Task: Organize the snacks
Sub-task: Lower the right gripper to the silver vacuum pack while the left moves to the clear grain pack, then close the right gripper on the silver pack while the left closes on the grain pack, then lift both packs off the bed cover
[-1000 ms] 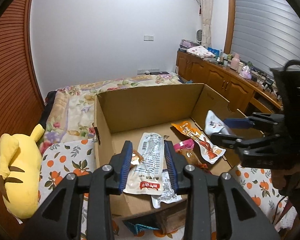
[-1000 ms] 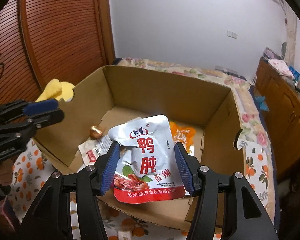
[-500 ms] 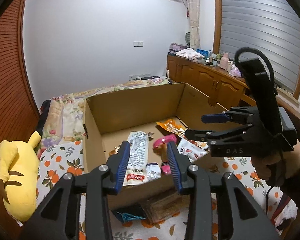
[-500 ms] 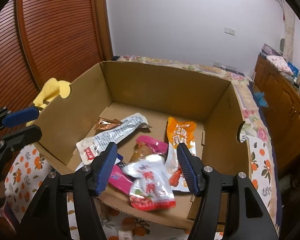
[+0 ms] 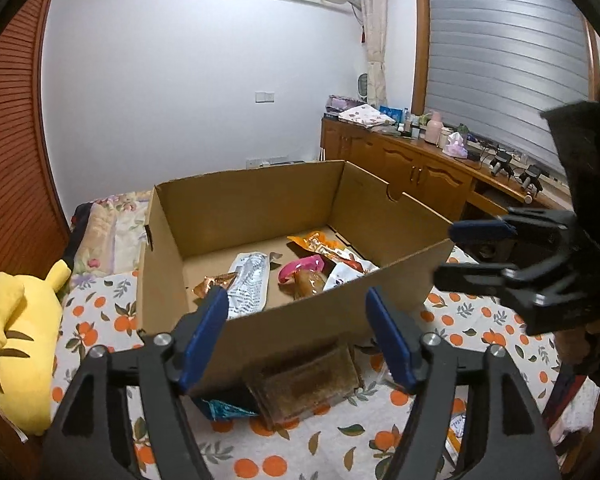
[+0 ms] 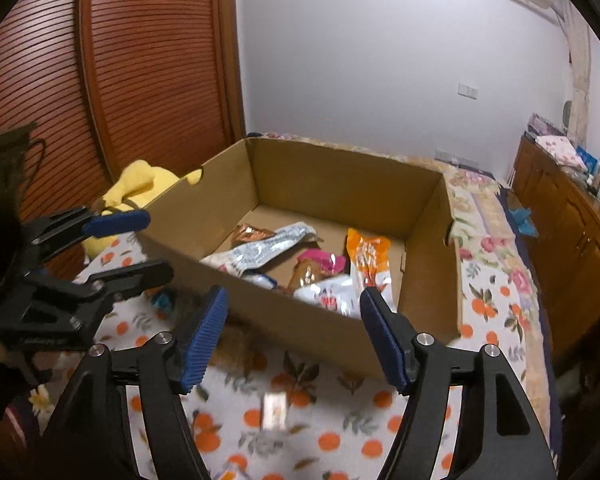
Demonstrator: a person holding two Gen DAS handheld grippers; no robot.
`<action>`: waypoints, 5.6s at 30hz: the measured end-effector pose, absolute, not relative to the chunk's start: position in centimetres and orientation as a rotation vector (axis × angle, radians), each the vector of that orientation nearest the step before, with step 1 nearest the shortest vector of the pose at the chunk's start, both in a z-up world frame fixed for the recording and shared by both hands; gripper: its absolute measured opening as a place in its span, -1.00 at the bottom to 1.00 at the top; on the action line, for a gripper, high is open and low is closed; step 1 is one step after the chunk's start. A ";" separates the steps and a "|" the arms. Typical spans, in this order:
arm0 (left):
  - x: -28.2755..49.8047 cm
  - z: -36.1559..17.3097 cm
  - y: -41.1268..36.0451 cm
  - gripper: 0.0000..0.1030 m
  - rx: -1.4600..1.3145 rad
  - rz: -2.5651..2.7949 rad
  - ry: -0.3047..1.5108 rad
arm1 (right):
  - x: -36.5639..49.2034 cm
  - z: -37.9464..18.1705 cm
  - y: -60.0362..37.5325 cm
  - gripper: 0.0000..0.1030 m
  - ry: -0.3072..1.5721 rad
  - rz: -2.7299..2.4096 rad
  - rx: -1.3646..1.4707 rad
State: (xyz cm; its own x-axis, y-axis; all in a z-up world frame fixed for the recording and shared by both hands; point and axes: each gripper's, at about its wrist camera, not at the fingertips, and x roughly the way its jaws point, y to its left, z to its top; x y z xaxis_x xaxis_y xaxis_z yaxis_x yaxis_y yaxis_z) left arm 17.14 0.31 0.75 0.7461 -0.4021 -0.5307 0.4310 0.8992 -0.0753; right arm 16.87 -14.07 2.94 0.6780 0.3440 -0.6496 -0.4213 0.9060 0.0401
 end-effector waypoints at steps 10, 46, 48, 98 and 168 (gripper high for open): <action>14.7 -1.7 0.2 0.40 0.049 -0.430 0.606 | 12.0 -1.1 -15.9 0.39 0.762 0.442 -0.072; 13.6 -6.3 1.3 0.40 0.002 -0.391 0.684 | 7.1 -10.0 -15.9 0.42 0.851 0.405 -0.133; 13.8 -6.5 1.2 0.40 -0.006 -0.389 0.692 | 7.1 -10.0 -15.8 0.42 0.848 0.401 -0.133; 18.3 -8.8 -2.4 0.44 -0.031 -0.244 0.780 | 6.2 -9.9 -16.5 0.13 0.824 0.444 -0.108; 11.2 -6.8 0.1 -0.72 -0.145 -0.495 0.716 | 7.1 -5.6 -16.2 -0.80 0.756 0.539 -0.029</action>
State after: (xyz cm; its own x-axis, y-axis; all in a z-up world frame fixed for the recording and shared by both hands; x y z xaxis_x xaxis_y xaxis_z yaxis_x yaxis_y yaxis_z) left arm 11.21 0.10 -6.79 0.6450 -0.4813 -0.5935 0.3843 0.8756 -0.2925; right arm 7.08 -16.19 -5.58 0.5993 0.4542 -0.6592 -0.4749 0.8646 0.1640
